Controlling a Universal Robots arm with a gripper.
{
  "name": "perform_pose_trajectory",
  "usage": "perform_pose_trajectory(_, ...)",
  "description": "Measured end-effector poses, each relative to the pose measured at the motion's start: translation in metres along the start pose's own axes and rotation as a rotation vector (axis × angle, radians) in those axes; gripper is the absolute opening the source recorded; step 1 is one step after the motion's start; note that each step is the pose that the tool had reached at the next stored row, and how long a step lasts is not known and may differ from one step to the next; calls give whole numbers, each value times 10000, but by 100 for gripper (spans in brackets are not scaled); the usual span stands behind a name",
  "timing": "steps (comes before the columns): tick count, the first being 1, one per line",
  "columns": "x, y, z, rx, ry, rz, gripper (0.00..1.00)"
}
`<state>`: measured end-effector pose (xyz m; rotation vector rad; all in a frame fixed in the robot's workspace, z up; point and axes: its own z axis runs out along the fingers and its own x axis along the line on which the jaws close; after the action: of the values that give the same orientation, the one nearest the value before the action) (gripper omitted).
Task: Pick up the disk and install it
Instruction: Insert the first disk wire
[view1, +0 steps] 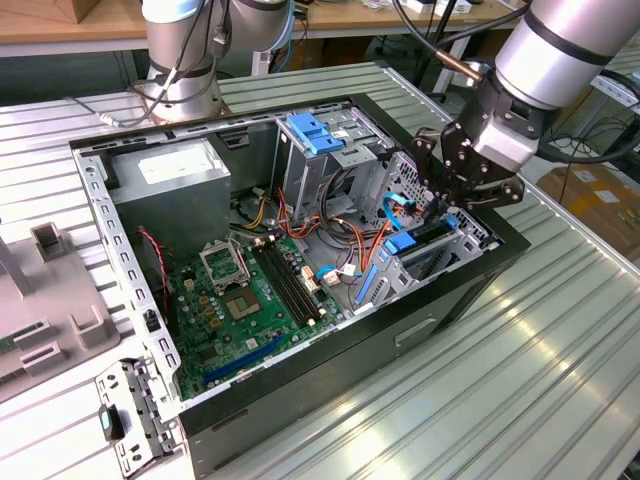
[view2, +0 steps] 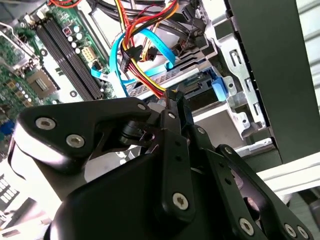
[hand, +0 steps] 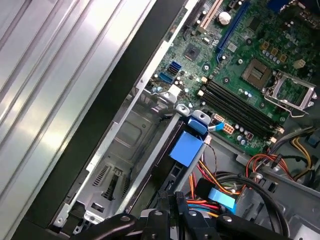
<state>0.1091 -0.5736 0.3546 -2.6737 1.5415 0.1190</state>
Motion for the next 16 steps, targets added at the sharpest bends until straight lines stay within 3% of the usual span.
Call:
perform_pose_trajectory(14, 2, 0, 18, 161, 47, 1929, 16)
perform_pose_trajectory(16, 2, 0, 21, 202, 56, 2396, 16)
